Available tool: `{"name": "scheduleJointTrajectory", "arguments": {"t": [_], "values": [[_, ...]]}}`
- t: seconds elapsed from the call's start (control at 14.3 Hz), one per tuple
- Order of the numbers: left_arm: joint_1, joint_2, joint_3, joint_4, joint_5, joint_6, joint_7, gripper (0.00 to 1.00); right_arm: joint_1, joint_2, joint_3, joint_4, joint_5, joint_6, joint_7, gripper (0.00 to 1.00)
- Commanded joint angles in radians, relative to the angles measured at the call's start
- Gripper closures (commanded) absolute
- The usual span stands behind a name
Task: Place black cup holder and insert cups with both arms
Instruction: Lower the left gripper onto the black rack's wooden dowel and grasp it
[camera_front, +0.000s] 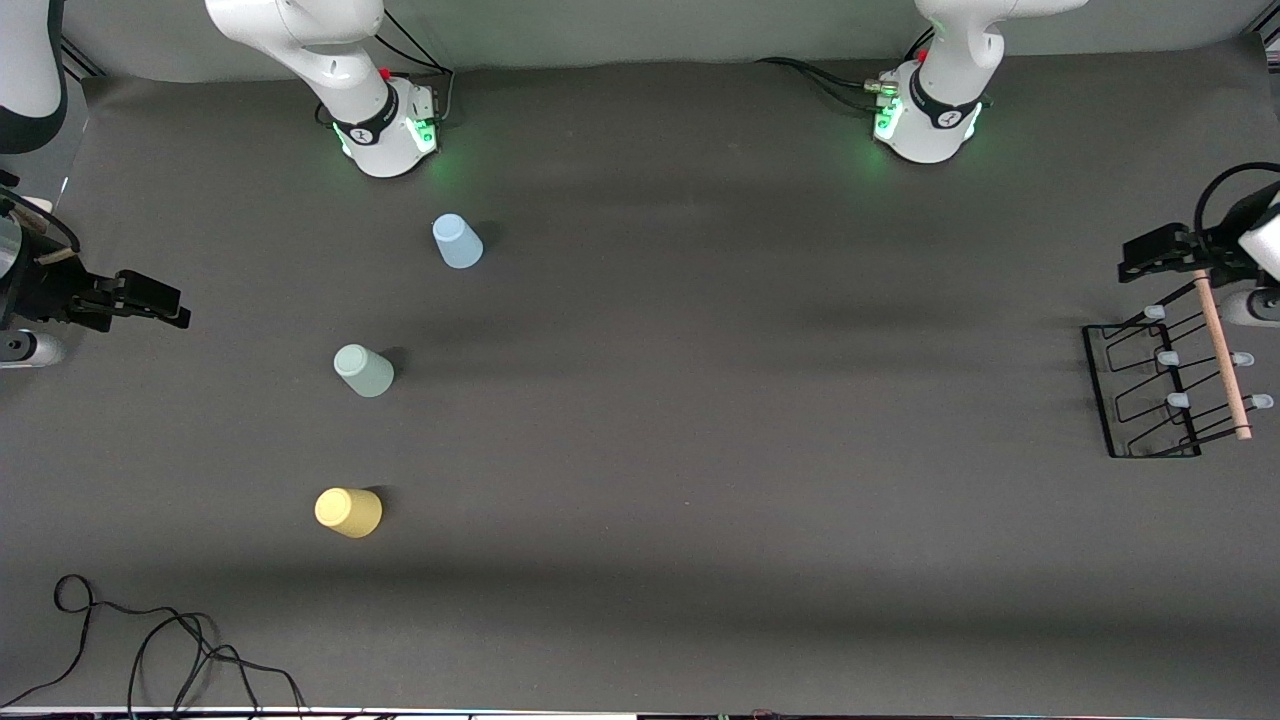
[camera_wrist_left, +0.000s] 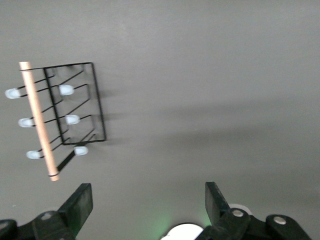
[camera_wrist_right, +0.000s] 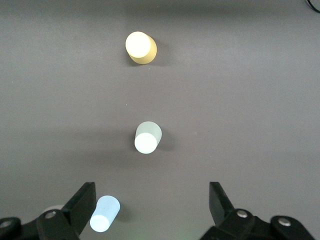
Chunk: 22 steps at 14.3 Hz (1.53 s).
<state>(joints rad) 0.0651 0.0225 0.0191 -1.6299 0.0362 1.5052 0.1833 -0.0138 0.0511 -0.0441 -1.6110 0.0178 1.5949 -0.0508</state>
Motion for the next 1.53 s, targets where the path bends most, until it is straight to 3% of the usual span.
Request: {"name": "scheduleJointTrajectory", "arguments": {"t": [0.0,0.21,0.63,0.98,1.05,1.12,1.26,1.47], "values": [[0.094,0.023,-0.001,-0.005,0.04,0.039,0.116,0.01,-0.002,-0.014,0.006,-0.007,-0.012,0.011,-0.014,0.0],[0.178,0.082,-0.002,-0.016,0.042,0.097,0.183,0.01,-0.002,-0.014,0.006,-0.007,-0.012,0.011,-0.014,0.0],[0.327,0.23,-0.002,-0.142,0.041,0.418,0.399,0.01,-0.002,-0.014,0.006,-0.007,-0.012,0.011,-0.014,0.0],[0.337,0.293,-0.002,-0.269,0.039,0.643,0.41,0.03,-0.002,-0.013,0.006,-0.007,-0.012,0.011,-0.014,0.0],[0.335,0.303,-0.002,-0.274,0.039,0.659,0.412,0.09,-0.002,-0.013,0.006,-0.007,-0.012,0.011,-0.014,0.0],[0.335,0.309,-0.002,-0.274,0.04,0.661,0.415,0.33,-0.002,-0.013,0.006,-0.009,-0.012,0.011,-0.014,0.0],[0.335,0.307,-0.002,-0.271,0.039,0.661,0.45,0.98,-0.002,-0.013,0.006,-0.009,-0.012,0.011,-0.014,0.0],[0.335,0.3,-0.002,-0.257,0.039,0.644,0.458,1.0,-0.002,-0.013,0.006,-0.009,-0.012,0.011,-0.014,0.0]]}}
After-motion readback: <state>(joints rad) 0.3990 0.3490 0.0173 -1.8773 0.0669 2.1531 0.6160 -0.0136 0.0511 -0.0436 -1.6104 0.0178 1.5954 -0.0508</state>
